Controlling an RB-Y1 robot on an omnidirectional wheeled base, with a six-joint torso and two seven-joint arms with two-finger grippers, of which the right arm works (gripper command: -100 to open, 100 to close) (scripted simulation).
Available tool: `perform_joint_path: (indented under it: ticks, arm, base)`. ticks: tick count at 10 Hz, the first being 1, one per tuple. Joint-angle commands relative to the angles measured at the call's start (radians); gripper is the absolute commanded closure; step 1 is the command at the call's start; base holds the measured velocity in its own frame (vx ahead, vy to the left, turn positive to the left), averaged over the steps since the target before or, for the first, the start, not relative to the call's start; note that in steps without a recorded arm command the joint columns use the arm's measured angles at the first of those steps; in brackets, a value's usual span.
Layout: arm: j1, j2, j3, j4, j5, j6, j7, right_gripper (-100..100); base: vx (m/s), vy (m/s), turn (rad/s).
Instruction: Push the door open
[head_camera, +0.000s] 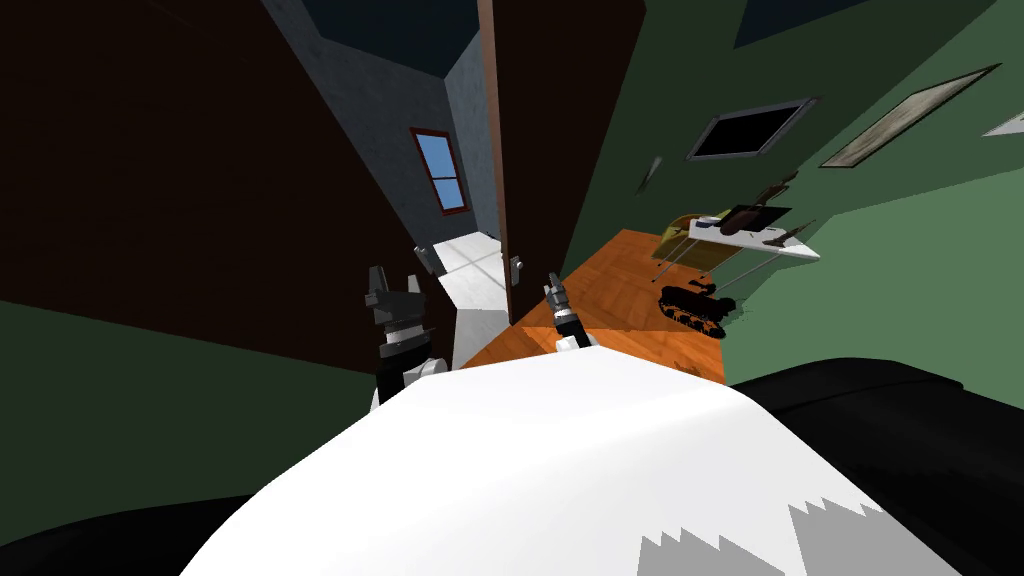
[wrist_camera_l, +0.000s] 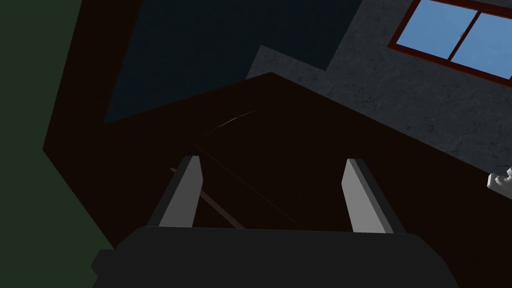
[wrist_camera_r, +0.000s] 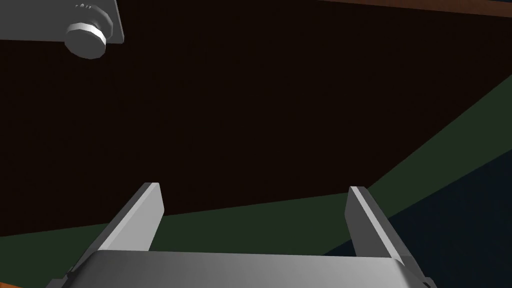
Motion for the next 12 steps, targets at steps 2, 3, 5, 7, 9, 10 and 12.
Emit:
perform_joint_path:
  ticks: [2, 3, 5, 7, 9, 10, 12]
  arm:
    - [-0.033, -0.006, 0.022, 0.057, -0.002, 0.008, -0.009, -100]
    - [-0.045, -0.009, 0.031, 0.079, -0.003, 0.01, -0.013, -100]
    - [-0.068, -0.013, 0.048, 0.122, -0.004, 0.015, -0.02, -100]
    - [-0.103, -0.018, 0.073, 0.185, -0.006, 0.021, -0.03, -100]
    - [-0.136, -0.023, 0.098, 0.247, -0.008, 0.027, -0.04, -100]
    - [-0.147, -0.024, 0.106, 0.266, -0.009, 0.029, -0.044, -100]
    - [-0.168, -0.026, 0.122, 0.305, -0.011, 0.033, -0.05, -100]
  base:
    - [0.091, -0.118, 0.107]
    - [0.073, -0.11, 0.113]
    - [0.071, -0.106, 0.119]
    - [0.088, -0.156, 0.156]
    - [0.106, -0.168, 0.14]
    - [0.114, -0.165, 0.131]
    - [0.07, -0.134, 0.113]
